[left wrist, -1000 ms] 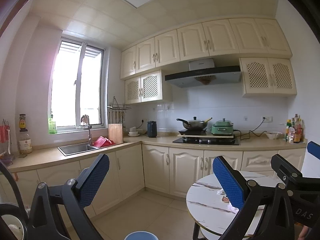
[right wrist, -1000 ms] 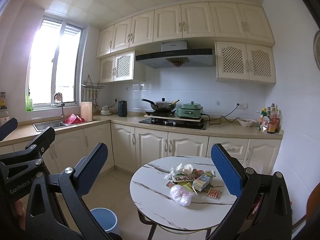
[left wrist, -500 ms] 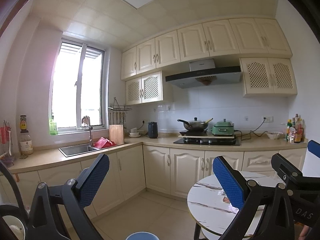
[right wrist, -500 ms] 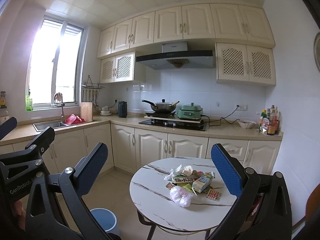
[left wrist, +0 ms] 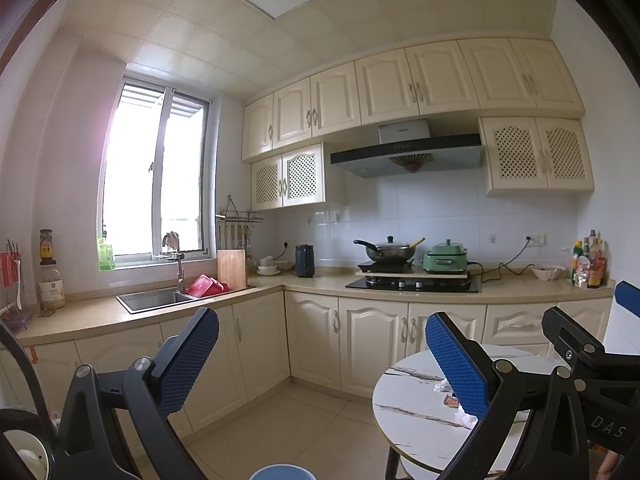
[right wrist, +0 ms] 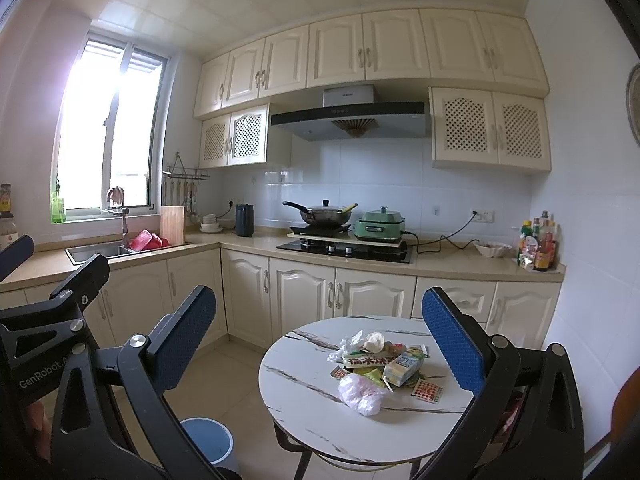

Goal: Collect trash

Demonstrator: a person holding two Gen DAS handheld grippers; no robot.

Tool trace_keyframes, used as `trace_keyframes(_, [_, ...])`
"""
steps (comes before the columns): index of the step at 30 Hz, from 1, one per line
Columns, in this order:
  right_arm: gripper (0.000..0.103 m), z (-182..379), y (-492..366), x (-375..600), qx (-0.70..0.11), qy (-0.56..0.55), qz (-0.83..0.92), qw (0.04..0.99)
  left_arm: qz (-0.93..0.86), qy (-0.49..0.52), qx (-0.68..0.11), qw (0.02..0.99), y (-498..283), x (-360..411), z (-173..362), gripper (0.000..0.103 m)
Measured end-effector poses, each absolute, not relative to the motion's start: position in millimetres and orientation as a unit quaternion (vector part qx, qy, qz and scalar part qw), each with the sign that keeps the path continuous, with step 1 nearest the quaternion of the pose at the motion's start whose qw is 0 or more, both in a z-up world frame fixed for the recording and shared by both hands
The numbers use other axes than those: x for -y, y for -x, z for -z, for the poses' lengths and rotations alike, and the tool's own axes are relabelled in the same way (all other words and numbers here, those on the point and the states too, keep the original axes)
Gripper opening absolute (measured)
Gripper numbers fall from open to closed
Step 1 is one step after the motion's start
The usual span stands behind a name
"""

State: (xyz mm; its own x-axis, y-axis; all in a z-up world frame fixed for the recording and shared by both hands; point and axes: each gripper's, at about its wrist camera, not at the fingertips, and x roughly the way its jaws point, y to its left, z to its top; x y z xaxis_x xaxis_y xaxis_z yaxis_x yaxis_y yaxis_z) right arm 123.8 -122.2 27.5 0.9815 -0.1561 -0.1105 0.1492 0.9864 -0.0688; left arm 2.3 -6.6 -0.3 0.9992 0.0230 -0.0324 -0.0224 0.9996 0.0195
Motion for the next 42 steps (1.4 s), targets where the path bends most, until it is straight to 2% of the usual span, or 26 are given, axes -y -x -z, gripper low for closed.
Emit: trace_keyframes(42, [0.103,-33,-116,131,-0.061,0.032,0.083,0.994,0.004,0.004,-0.022,1.0,-3,-5,-1,0.103])
